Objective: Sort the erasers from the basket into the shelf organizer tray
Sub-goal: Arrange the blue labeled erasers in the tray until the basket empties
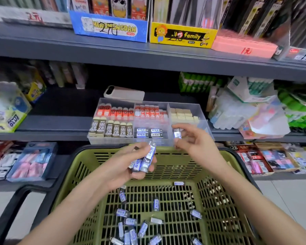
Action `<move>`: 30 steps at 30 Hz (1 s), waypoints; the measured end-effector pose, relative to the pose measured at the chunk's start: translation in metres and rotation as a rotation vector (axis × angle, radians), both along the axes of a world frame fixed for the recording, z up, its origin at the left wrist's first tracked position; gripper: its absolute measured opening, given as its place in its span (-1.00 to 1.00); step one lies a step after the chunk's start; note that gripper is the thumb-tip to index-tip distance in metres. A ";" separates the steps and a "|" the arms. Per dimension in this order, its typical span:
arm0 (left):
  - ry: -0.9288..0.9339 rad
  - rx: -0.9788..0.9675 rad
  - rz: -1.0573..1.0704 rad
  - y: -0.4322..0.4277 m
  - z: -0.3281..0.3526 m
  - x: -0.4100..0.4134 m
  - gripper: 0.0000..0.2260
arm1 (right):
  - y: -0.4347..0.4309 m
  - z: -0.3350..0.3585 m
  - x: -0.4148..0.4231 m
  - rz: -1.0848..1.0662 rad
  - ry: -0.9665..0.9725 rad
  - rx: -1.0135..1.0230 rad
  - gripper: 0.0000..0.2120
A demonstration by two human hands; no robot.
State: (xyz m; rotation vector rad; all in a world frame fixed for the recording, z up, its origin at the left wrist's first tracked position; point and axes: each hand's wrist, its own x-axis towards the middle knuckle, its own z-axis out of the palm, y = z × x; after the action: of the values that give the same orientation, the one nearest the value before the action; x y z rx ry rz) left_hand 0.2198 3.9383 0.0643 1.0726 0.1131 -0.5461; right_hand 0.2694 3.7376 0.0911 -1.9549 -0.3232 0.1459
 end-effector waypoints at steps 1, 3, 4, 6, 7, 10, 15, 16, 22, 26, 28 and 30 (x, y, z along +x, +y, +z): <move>-0.027 -0.003 0.027 0.005 0.004 0.002 -0.73 | 0.002 0.006 0.010 -0.025 -0.020 -0.029 -0.77; -0.060 -0.046 0.091 0.014 0.009 0.007 -0.74 | 0.007 0.015 0.029 -0.044 -0.096 -0.127 -0.85; -0.077 -0.082 0.117 0.018 0.012 0.009 -0.75 | 0.011 0.017 0.037 -0.038 -0.138 -0.186 -0.86; -0.106 -0.147 0.164 0.023 0.015 0.013 -0.78 | 0.019 0.018 0.051 -0.014 -0.200 -0.308 -0.88; -0.111 -0.173 0.188 0.024 0.017 0.016 -0.78 | 0.023 0.016 0.057 0.003 -0.218 -0.377 -0.89; -0.116 -0.223 0.250 0.023 0.021 0.023 -0.76 | 0.034 0.007 0.069 0.049 -0.294 -0.660 -0.87; -0.114 -0.233 0.293 0.019 0.023 0.030 -0.72 | 0.038 -0.001 0.077 0.194 -0.441 -0.971 -0.88; -0.110 -0.230 0.299 0.019 0.023 0.030 -0.72 | 0.038 -0.002 0.078 0.218 -0.458 -1.003 -0.87; -0.081 -0.224 0.316 0.022 0.020 0.029 -0.74 | 0.034 -0.001 0.085 0.354 -0.514 -1.177 -0.84; -0.071 -0.221 0.316 0.021 0.020 0.029 -0.73 | 0.032 -0.004 0.088 0.418 -0.505 -1.251 -0.80; -0.064 -0.214 0.313 0.021 0.020 0.028 -0.74 | 0.032 -0.001 0.083 0.398 -0.563 -1.308 -0.77; -0.071 -0.206 0.301 0.020 0.020 0.028 -0.72 | 0.034 0.005 0.075 0.289 -0.622 -1.130 -0.76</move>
State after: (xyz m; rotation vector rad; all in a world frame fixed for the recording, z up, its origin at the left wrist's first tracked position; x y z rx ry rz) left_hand 0.2476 3.9587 0.0841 0.8535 0.1498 -0.2419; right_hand 0.3439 3.7717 0.0962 -3.0393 -1.1152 -0.1450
